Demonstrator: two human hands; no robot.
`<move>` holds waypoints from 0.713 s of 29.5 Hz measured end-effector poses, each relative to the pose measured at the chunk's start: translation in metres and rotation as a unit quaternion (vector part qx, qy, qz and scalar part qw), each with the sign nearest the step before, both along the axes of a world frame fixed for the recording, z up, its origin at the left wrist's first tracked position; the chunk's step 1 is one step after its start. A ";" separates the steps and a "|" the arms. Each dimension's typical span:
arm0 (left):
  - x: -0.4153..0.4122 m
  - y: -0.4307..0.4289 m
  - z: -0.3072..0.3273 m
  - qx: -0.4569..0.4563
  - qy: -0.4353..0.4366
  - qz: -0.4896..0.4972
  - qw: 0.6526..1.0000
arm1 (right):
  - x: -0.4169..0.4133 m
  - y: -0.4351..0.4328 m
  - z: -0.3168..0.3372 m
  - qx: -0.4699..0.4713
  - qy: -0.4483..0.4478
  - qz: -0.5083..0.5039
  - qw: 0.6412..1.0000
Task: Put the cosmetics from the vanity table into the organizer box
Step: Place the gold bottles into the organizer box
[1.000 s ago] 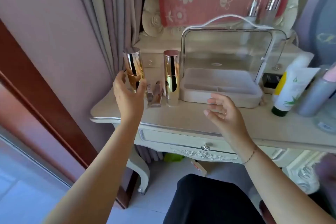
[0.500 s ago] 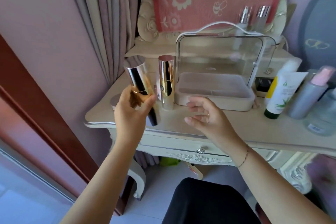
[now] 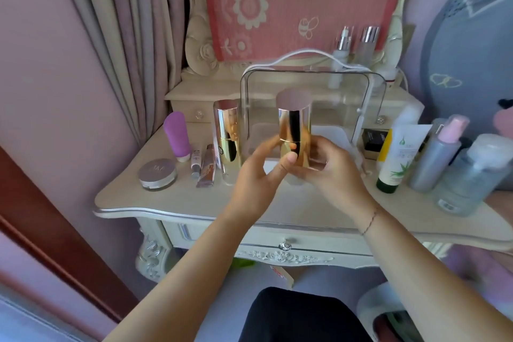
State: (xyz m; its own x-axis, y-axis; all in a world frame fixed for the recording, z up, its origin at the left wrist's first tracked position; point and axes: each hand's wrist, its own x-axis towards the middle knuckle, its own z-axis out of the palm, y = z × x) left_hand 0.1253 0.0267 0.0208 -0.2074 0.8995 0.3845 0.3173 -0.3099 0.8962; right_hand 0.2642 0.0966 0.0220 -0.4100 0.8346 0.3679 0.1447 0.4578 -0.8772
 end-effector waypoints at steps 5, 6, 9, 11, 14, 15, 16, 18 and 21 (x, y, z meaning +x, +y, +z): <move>-0.008 0.026 -0.029 -0.037 0.159 0.071 0.984 | -0.013 0.056 0.003 0.014 -0.019 -0.072 0.997; -0.010 0.031 -0.034 -0.040 0.184 0.083 0.979 | -0.018 0.065 0.002 0.007 -0.021 -0.073 0.997; -0.013 0.039 -0.046 -0.036 0.247 0.109 0.962 | -0.035 0.088 -0.003 -0.003 -0.033 -0.074 0.997; -0.013 0.040 -0.051 -0.020 0.275 0.121 0.954 | -0.046 0.099 -0.007 0.000 -0.048 -0.071 0.996; -0.013 0.042 -0.055 -0.015 0.278 0.131 0.951 | -0.064 0.112 -0.011 0.018 -0.080 -0.063 0.995; -0.013 0.042 -0.056 -0.012 0.276 0.132 0.952 | -0.070 0.115 -0.013 0.025 -0.093 -0.062 0.993; -0.014 0.042 -0.057 -0.011 0.274 0.131 0.953 | -0.076 0.118 -0.016 0.030 -0.106 -0.061 0.992; -0.014 0.042 -0.057 -0.009 0.270 0.127 0.954 | -0.086 0.125 -0.021 0.032 -0.130 -0.060 0.989; -0.014 0.042 -0.055 -0.012 0.258 0.122 0.958 | -0.098 0.136 -0.023 0.021 -0.142 -0.070 0.987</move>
